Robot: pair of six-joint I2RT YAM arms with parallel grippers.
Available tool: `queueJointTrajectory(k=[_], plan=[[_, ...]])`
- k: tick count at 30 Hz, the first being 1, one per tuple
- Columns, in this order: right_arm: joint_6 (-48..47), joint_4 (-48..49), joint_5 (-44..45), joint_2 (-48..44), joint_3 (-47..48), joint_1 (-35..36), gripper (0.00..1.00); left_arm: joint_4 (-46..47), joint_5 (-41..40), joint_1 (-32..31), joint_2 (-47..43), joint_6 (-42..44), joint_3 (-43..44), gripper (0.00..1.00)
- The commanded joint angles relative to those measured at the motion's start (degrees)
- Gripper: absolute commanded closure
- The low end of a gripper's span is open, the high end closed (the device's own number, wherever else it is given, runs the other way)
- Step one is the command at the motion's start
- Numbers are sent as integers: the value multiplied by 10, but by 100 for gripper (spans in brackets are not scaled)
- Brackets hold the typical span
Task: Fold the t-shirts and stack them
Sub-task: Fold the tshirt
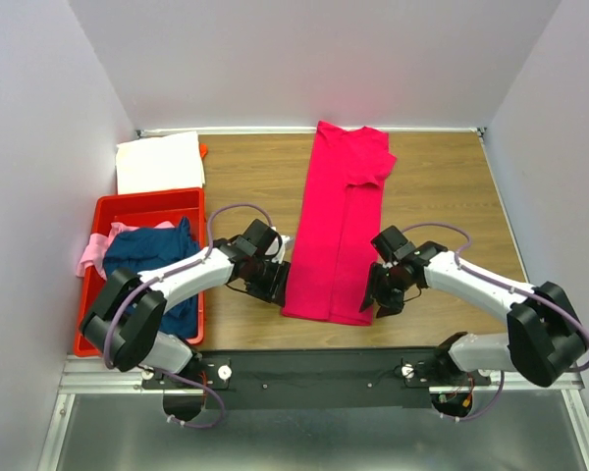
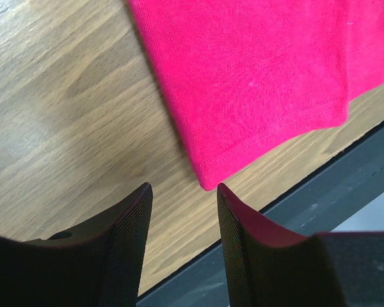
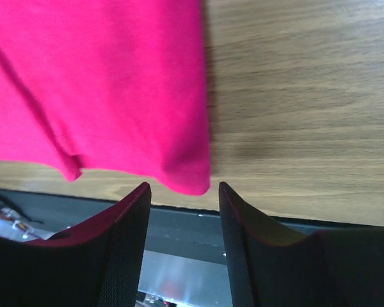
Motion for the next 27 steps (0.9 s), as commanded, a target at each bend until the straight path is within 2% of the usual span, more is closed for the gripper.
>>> queueJointTrajectory(k=[1,12,15,19,27], plan=[[29,-7,33,22,-13,10,48,17,18,3,10,19,3,47],[17,1,41,62,-21,12,56,24,19,3,32,26,4,47],[17,9,33,62,-28,13,63,24,19,4,35,28,4,47],[21,11,26,60,-42,15,80,30,20,4,43,29,3,47],[23,11,22,55,-54,16,82,51,49,4,54,28,-5,45]])
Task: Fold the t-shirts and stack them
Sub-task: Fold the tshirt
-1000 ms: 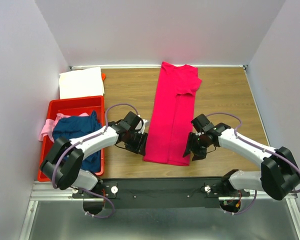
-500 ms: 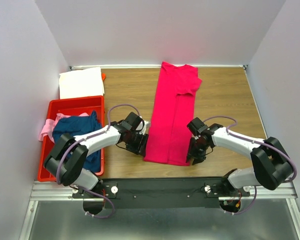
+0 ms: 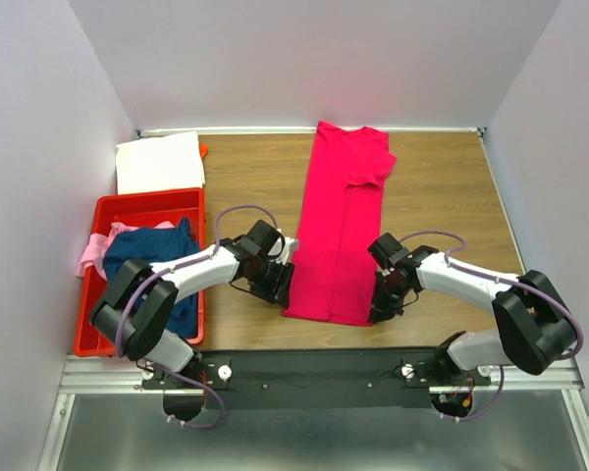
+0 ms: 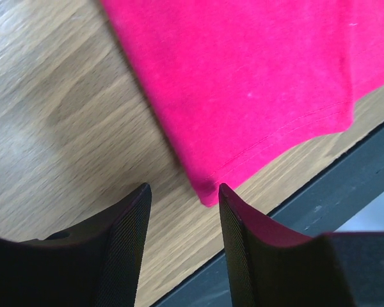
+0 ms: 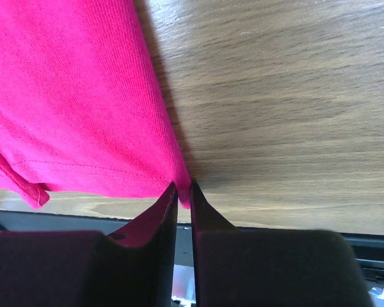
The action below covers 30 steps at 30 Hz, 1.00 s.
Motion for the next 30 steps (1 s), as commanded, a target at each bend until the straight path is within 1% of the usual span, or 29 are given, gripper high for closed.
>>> queueJointTrajectory(k=[1,8,13,14,17,18,21,22,26,29,30], plan=[[2,-10,11,7,-24,8,82,23,25,4,15,9,-7,44],[-2,-11,9,11,-22,9,82,34,58,4,37,14,-18,45],[-1,-10,8,10,-21,9,83,35,80,4,44,14,-26,51],[-2,-10,8,9,-21,9,85,35,83,4,49,14,-28,52],[-1,-10,8,7,-21,9,86,33,84,2,59,12,-29,66],[-2,-11,7,6,-22,9,87,32,87,1,61,13,-29,77],[-4,-12,1,-4,-25,9,95,31,88,-2,62,12,-30,90],[-1,-12,-2,-8,-28,9,100,31,87,-1,59,12,-29,99],[9,-23,-20,-35,-30,9,100,22,88,-2,34,0,-19,100],[17,-53,-16,-65,-9,9,100,-5,54,0,11,-8,15,100],[18,-63,-14,-71,-1,9,99,-12,54,1,6,-8,25,100]])
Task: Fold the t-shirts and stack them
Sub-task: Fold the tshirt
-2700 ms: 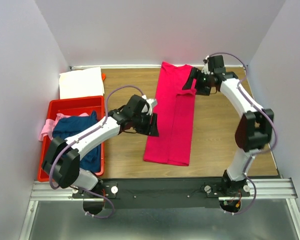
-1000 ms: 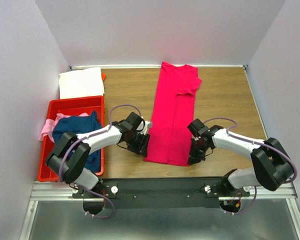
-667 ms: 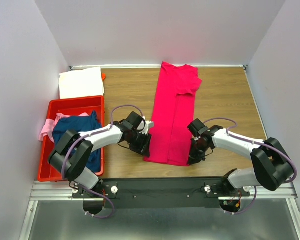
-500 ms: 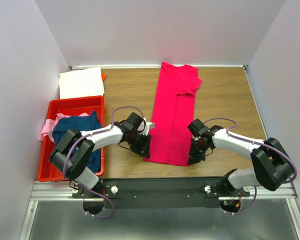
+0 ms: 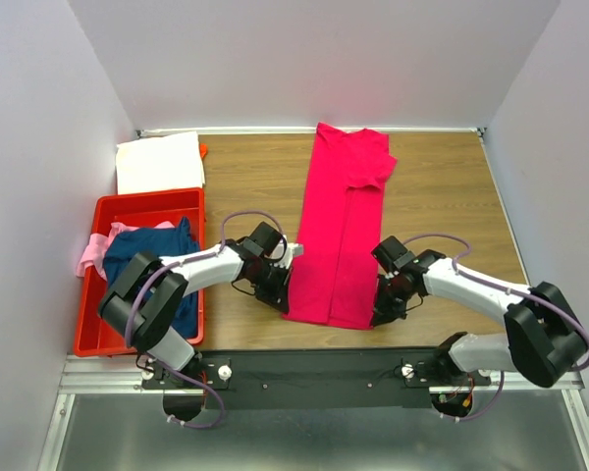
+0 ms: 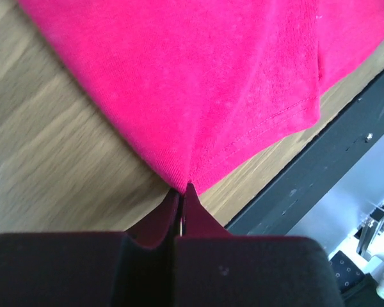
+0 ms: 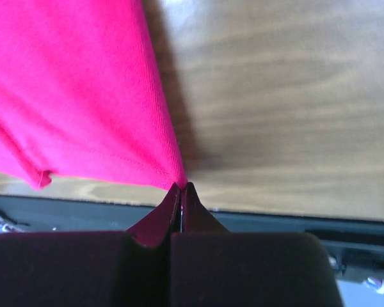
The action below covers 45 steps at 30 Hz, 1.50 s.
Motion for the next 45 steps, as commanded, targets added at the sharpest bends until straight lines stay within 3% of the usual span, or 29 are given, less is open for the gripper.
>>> queueJointTrajectory(k=[1,9,23,45], plan=[[15,-63,2,-40,28,5,100,-53,-45,-1,-39,-7,53,100],[11,-156,97,-19,150,6,99,-100,-64,17,-54,-11,141,100],[-63,-183,284,155,348,-30,100,-118,-39,66,111,41,335,100],[-236,-147,298,401,613,-160,100,-195,-14,118,367,65,661,100]])
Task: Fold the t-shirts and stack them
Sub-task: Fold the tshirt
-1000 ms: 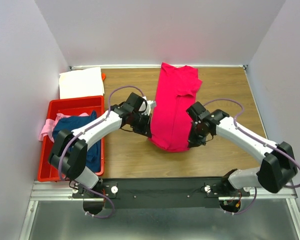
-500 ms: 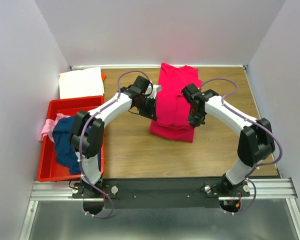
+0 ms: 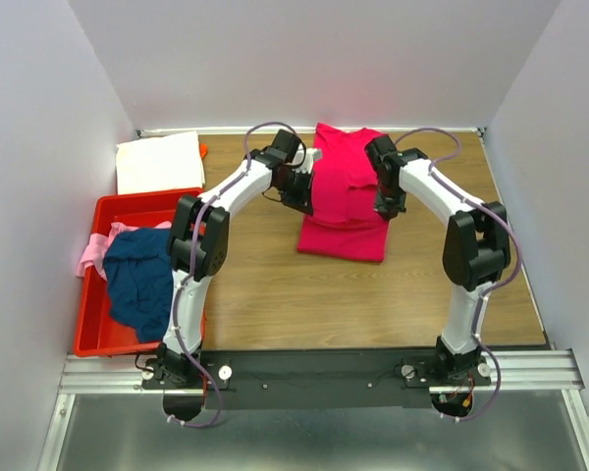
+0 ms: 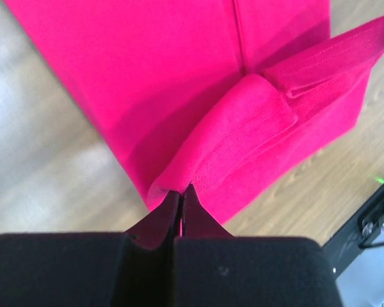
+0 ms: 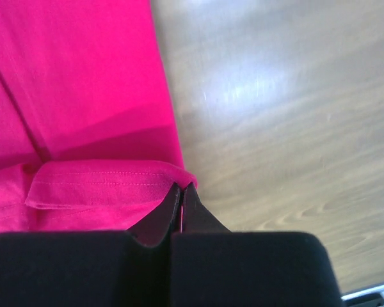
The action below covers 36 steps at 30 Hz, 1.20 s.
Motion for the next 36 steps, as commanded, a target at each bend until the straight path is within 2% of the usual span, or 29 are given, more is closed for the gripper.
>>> queueJointTrajectory(k=[1,7,16,23,27,30,31,32,34,35,36], plan=[[-45,3,11,47,65,-17,100,-23,23,21,27,3,56,100],[-72,2,1,95,147,-33,100,-23,50,47,73,-12,123,100],[-93,0,-15,153,206,-50,100,4,128,59,150,-21,193,100],[-100,0,-21,183,234,-56,99,29,150,63,197,-42,241,100],[-106,0,-19,200,250,-59,99,54,136,72,200,-77,240,100],[-106,-1,-19,205,270,-65,99,114,135,84,184,-128,211,98],[-103,-2,-23,204,281,-70,88,145,136,88,178,-153,204,76],[-100,-4,-24,202,281,-73,81,157,137,88,175,-162,206,65],[-96,-6,-29,190,288,-78,62,176,136,92,172,-172,210,48],[-91,-6,-30,185,288,-81,50,192,136,94,166,-178,211,45],[-89,-5,-31,179,287,-82,46,200,136,94,162,-181,210,40]])
